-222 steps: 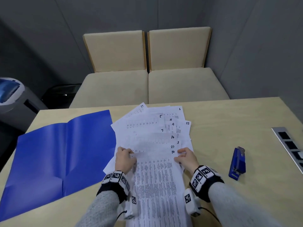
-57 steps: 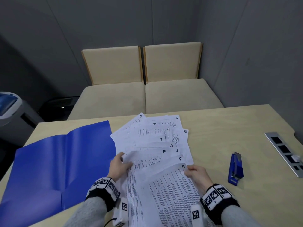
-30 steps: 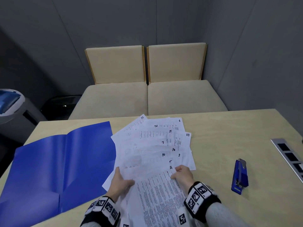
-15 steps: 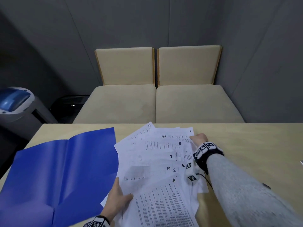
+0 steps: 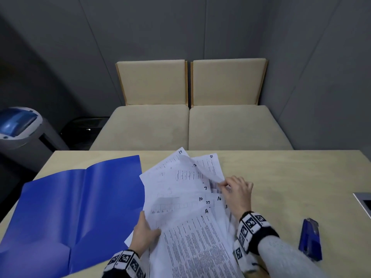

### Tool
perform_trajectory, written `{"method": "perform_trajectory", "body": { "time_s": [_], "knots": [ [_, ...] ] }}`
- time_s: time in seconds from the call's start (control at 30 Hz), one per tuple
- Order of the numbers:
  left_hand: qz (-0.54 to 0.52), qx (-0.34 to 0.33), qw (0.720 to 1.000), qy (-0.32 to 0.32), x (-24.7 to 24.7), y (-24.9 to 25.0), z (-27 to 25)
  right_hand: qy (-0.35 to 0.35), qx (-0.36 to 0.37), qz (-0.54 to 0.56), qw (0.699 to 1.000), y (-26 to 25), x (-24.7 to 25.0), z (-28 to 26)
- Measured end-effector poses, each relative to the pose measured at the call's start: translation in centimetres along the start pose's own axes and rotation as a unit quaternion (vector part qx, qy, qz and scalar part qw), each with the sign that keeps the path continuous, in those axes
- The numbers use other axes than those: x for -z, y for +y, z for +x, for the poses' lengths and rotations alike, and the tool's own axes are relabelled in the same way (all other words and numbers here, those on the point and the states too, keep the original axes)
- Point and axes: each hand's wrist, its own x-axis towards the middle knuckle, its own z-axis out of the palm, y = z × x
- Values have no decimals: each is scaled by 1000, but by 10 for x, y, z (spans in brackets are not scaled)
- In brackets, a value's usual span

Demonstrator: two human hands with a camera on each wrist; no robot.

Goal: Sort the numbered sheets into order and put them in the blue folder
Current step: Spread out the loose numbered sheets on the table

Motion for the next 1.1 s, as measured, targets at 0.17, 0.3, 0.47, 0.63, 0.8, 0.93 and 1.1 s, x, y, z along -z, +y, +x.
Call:
{"method": "perform_trajectory", "body": {
  "time_s": [0.17,0.3,0.47,0.63,0.8,0.93,1.1],
  "knots": [
    [-11,6,1000,6,-1,0,1,35,-34,93,994,-5,32,19],
    [-13,4,1000,11,-3,-2,4,123,-97,275,949,-18,81,48],
    [60,-28,997,35,-10,-4,11,275,-66,315,906,-27,152,70],
    [319,-219,915,116,-17,2,8,370,-158,385,830,-4,176,76],
    [427,-312,848,-40,-27,14,11,365,-273,434,777,31,152,64],
    [408,-327,849,-73,-38,14,13,342,-361,438,749,59,132,46],
    [407,-331,848,-75,-43,8,13,331,-410,437,729,85,120,33]
  ]
}}
